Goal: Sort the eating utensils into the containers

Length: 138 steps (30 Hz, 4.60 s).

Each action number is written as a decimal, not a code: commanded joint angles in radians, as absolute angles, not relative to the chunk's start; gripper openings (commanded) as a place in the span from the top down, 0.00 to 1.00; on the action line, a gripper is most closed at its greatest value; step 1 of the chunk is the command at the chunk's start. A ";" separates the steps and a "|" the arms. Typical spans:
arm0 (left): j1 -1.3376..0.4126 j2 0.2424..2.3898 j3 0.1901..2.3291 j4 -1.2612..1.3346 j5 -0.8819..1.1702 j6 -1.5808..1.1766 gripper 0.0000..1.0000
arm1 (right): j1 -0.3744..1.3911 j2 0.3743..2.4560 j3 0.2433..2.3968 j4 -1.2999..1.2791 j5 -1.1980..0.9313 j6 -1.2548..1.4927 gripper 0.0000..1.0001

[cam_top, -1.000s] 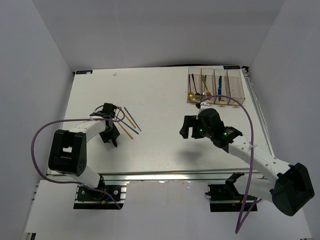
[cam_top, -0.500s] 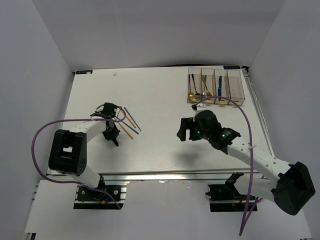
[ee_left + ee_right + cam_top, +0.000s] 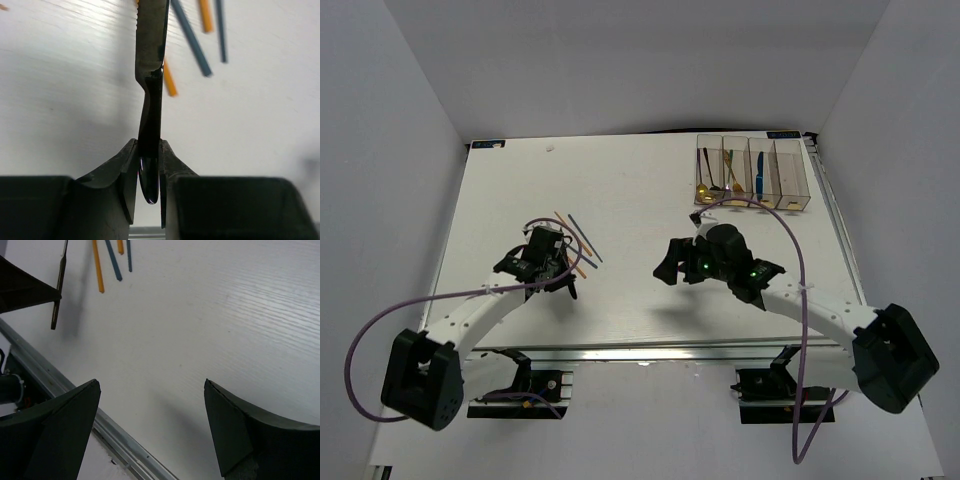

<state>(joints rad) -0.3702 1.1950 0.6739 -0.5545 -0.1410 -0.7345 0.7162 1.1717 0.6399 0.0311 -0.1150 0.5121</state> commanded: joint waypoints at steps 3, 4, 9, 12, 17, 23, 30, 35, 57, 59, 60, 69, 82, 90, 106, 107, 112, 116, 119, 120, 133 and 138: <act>-0.451 1.046 0.603 -0.486 -0.086 -0.791 1.00 | 0.738 1.268 0.626 0.331 -0.218 0.696 0.13; -0.459 1.016 0.594 -0.477 -0.086 -0.795 1.00 | 0.741 1.308 0.633 0.347 -0.210 0.719 0.13; -0.477 0.976 0.558 -0.469 -0.080 -0.804 1.00 | 0.773 1.468 0.736 0.443 -0.230 0.839 0.15; -0.492 0.953 0.540 -0.439 -0.058 -0.805 1.00 | 0.802 1.581 0.825 0.471 -0.235 0.882 0.16; -0.506 0.945 0.535 -0.414 -0.031 -0.796 1.00 | 0.848 1.730 0.946 0.477 -0.233 0.902 0.18; -0.514 0.917 0.528 -0.397 -0.014 -0.792 1.00 | 0.890 1.861 1.097 0.407 -0.235 0.894 0.22; -0.517 0.893 0.531 -0.374 -0.002 -0.785 1.00 | 0.917 1.983 1.254 0.264 -0.253 0.925 0.29; -0.517 0.884 0.515 -0.345 -0.002 -0.784 1.00 | 0.928 2.045 1.305 0.259 -0.307 0.933 0.74; -0.517 0.775 0.868 -1.055 -0.697 -1.024 0.02 | 1.090 2.011 1.541 -0.294 0.104 0.442 0.25; -0.517 0.807 0.919 -1.150 -0.780 -1.060 0.02 | 1.141 2.034 1.578 -0.327 0.156 0.407 0.21; -0.517 0.819 0.963 -1.170 -0.858 -1.066 0.02 | 1.166 2.052 1.595 -0.334 0.166 0.381 0.21; -0.517 0.654 1.008 -0.980 -1.020 -0.858 0.02 | 1.235 2.279 1.891 -0.535 0.273 0.282 0.25; -0.517 0.548 0.897 -0.896 -1.009 -0.761 0.02 | 1.206 2.467 2.043 -0.753 0.152 0.330 0.55; -0.517 0.545 0.882 -0.879 -0.999 -0.756 0.02 | 1.201 2.447 1.957 -0.859 0.155 0.357 0.55; -0.517 0.517 0.867 -0.861 -0.985 -0.749 0.02 | 1.203 2.502 1.974 -0.877 0.054 0.328 0.68; -0.517 0.518 0.865 -0.862 -0.985 -0.749 0.02 | 1.203 2.514 1.986 -0.902 0.057 0.325 0.75; -0.517 0.509 0.864 -0.858 -0.986 -0.749 0.02 | 1.210 2.523 1.976 -0.916 0.052 0.314 1.00; -0.517 0.506 0.854 -0.845 -0.973 -0.742 0.02 | 1.212 2.433 1.928 -0.835 0.041 0.314 1.00; -0.517 0.514 0.853 -0.842 -0.971 -0.746 0.02 | 1.207 2.393 1.991 -0.867 0.098 0.324 1.00; -0.517 0.515 0.853 -0.844 -0.976 -0.746 0.02 | 1.207 2.370 2.021 -0.870 0.104 0.327 1.00; -0.517 0.428 0.844 -0.847 -0.996 -0.764 0.02 | 1.181 2.080 1.732 -0.710 0.173 0.385 1.00; -0.517 0.452 0.853 -0.859 -0.992 -0.765 0.02 | 1.175 2.019 1.675 -0.673 0.167 0.379 1.00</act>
<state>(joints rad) -0.5140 0.4324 0.8547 -0.8528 -0.9844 -0.7601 1.1816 2.0880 1.6970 -0.7250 0.1547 0.3698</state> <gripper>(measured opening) 0.982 0.241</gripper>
